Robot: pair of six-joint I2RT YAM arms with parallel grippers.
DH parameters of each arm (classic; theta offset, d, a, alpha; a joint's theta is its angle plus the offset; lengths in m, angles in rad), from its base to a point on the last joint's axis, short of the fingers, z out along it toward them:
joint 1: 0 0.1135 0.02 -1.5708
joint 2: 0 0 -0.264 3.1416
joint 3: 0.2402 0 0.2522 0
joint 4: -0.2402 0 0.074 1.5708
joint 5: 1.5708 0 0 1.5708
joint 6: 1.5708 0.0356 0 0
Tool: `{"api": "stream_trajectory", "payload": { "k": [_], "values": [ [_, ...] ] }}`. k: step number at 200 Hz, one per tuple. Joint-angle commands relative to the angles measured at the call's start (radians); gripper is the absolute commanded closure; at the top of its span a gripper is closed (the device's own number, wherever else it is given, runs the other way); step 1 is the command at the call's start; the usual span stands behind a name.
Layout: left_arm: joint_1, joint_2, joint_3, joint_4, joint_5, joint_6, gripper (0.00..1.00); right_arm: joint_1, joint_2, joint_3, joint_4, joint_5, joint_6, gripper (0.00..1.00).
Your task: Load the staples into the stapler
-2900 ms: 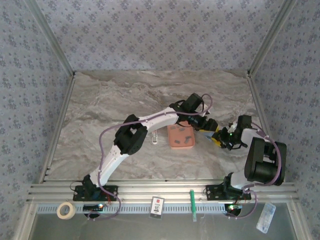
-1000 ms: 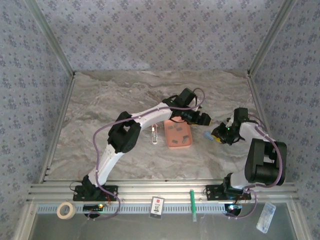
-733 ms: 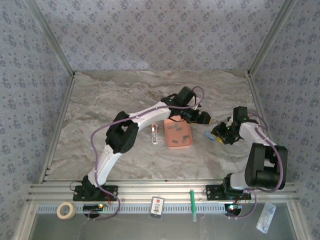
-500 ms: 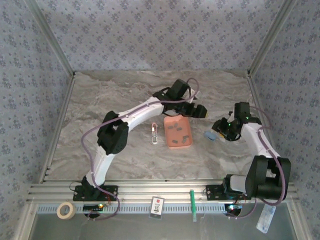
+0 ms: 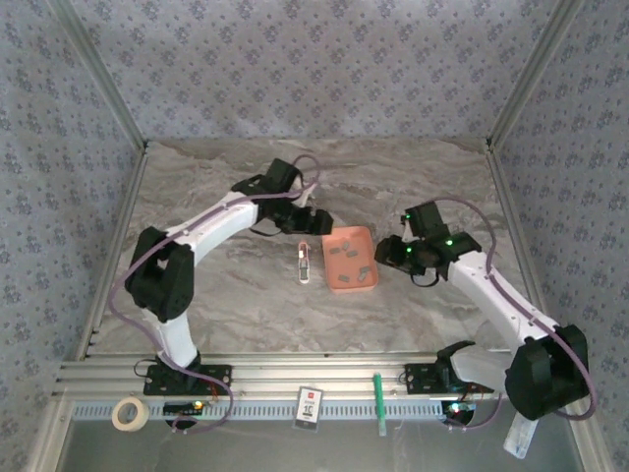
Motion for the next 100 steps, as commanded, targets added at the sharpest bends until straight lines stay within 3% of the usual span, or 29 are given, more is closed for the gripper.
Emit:
{"api": "stream_trajectory", "payload": {
  "k": [1, 54, 100],
  "values": [
    [0.064, -0.073, -0.065, 0.017, -0.071, 0.077, 0.22, 0.096, -0.013, 0.003, 0.097, 0.071, 0.082, 0.55],
    [0.104, 0.007, -0.073, 0.057, 0.025, 0.087, 0.23, 0.279, 0.049, -0.009, 0.222, 0.1, 0.179, 0.55],
    [0.085, 0.078, -0.094, 0.126, 0.101, 0.064, 0.32, 0.4, 0.107, -0.01, 0.327, 0.111, 0.271, 0.55]
  ]
}}
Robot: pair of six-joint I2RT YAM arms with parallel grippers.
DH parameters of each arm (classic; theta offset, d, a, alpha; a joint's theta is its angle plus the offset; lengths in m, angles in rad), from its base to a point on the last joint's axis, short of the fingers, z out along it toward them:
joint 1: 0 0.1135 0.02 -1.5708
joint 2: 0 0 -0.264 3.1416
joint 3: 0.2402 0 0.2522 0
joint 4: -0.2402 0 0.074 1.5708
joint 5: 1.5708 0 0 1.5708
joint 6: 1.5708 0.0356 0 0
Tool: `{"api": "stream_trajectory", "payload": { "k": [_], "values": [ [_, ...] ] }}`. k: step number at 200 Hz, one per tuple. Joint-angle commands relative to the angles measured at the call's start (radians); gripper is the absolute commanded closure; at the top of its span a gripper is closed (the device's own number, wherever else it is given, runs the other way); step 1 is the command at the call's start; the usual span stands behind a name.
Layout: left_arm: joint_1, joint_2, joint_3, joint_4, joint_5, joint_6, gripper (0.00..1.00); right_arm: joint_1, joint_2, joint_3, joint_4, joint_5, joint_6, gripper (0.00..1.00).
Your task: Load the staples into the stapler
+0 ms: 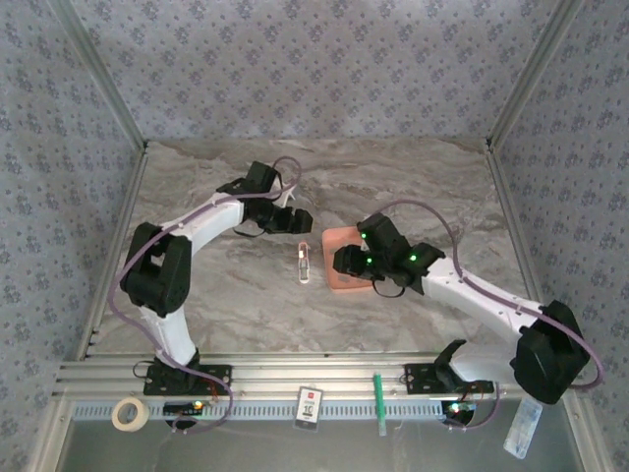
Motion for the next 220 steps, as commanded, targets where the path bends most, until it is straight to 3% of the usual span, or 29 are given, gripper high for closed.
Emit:
{"api": "stream_trajectory", "payload": {
  "k": [1, 35, 75, 107, 158, 220],
  "values": [
    [-0.015, 0.038, -0.014, 0.045, 0.07, -0.002, 0.32, 0.064, 0.031, 0.002, 0.079, 0.026, 0.08, 0.55],
    [-0.024, 0.065, -0.004, 0.046, 0.094, -0.006, 0.34, 0.149, 0.091, 0.011, 0.093, 0.063, 0.156, 0.57],
    [-0.031, 0.062, -0.025, 0.051, 0.107, -0.012, 0.34, 0.256, 0.197, 0.001, 0.237, 0.126, 0.306, 0.66],
    [-0.033, 0.056, -0.06, 0.083, 0.124, -0.044, 0.36, 0.296, 0.273, -0.052, 0.422, 0.214, 0.478, 0.66],
    [-0.035, 0.027, -0.098, 0.114, 0.153, -0.07, 0.37, 0.278, 0.332, -0.112, 0.493, 0.223, 0.551, 0.65],
    [-0.04, -0.02, -0.145, 0.131, 0.158, -0.081, 0.38, 0.219, 0.307, -0.121, 0.377, 0.249, 0.498, 0.59]
  ]
}}
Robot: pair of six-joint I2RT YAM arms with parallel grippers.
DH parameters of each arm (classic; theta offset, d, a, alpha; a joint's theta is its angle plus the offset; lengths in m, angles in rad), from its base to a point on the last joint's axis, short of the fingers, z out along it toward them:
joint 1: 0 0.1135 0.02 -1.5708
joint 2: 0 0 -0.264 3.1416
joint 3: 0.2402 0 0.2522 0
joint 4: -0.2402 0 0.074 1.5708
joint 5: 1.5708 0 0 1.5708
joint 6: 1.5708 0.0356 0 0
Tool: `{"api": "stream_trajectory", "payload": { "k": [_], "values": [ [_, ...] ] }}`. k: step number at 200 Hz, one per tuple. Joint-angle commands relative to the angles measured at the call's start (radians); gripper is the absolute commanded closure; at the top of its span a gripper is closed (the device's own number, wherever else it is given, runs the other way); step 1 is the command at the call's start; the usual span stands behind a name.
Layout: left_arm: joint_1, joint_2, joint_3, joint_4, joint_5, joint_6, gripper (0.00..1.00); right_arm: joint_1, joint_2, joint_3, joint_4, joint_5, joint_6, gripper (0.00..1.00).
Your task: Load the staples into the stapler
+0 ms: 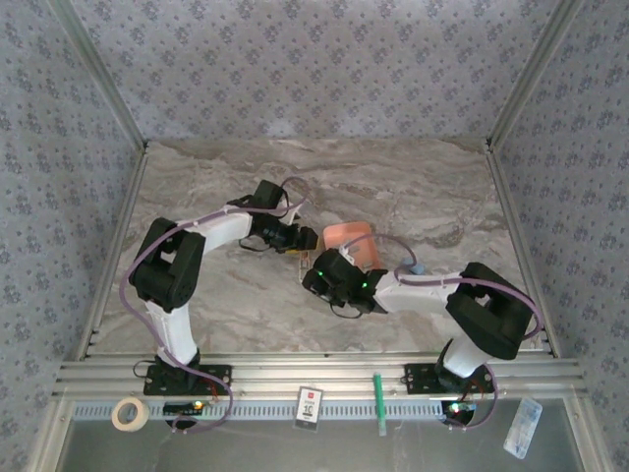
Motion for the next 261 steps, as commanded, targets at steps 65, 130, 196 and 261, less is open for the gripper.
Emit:
{"api": "stream_trajectory", "payload": {
  "k": [65, 130, 196, 261],
  "values": [
    [0.0, -0.121, -0.061, 0.026, -0.054, -0.061, 0.3, -0.038, -0.044, 0.068, -0.152, 0.031, -0.13, 0.56],
    [0.022, -0.275, -0.209, 0.077, -0.119, -0.157, 0.32, -0.145, -0.012, 0.196, -0.217, -0.102, -0.354, 0.5],
    [0.005, -0.483, -0.442, 0.065, -0.137, -0.255, 0.49, -0.304, 0.1, 0.393, -0.322, -0.311, -0.646, 0.5],
    [-0.044, -0.474, -0.533, 0.124, -0.111, -0.265, 0.73, -0.36, 0.259, 0.548, -0.372, -0.498, -0.819, 0.54]
  ]
}}
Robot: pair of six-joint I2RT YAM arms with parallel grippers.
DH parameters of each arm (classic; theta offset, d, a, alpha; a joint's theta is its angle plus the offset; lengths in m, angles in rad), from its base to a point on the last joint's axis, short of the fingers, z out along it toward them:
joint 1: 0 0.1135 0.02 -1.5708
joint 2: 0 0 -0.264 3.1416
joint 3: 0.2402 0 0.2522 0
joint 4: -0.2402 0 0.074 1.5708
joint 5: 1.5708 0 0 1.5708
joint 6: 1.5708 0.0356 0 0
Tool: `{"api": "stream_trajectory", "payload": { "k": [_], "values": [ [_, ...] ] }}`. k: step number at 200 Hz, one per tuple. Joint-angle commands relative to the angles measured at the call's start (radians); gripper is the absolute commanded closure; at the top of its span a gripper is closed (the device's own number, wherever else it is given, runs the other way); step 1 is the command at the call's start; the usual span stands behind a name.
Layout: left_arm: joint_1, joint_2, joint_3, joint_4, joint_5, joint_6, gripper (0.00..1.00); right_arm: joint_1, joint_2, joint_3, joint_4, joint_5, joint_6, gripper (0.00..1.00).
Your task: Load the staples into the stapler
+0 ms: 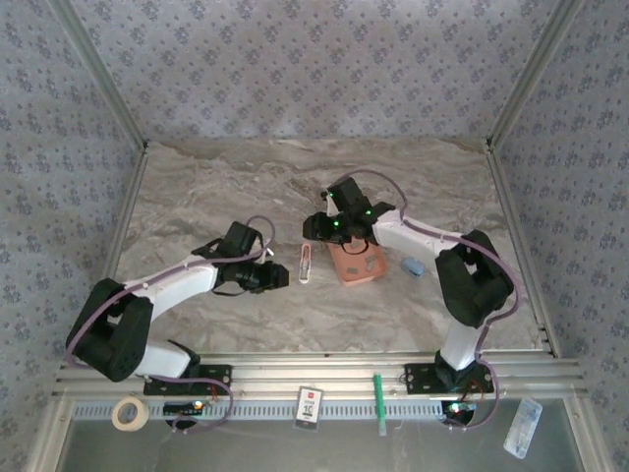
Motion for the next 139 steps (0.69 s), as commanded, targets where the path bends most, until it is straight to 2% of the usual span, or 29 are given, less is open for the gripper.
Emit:
{"api": "stream_trajectory", "payload": {
  "k": [1, 14, 29, 81, 139],
  "values": [
    [-0.013, 0.02, -0.011, 0.049, 0.03, -0.009, 0.74, -0.014, 0.045, 0.05, -0.053, -0.095, -0.1, 0.54],
    [-0.024, 0.051, -0.002, 0.057, 0.032, -0.007, 0.8, -0.021, 0.07, 0.069, -0.051, -0.118, -0.112, 0.54],
    [-0.039, 0.09, 0.001, 0.079, 0.043, -0.006, 0.83, -0.025, 0.099, 0.09, -0.054, -0.142, -0.123, 0.54],
    [-0.058, 0.224, 0.035, 0.119, 0.077, -0.004, 0.86, -0.028, 0.16, 0.12, -0.076, -0.213, -0.14, 0.58],
    [-0.058, 0.272, 0.058, 0.191, 0.075, -0.018, 0.88, -0.031, 0.181, 0.125, -0.107, -0.27, -0.159, 0.62]
  ]
}}
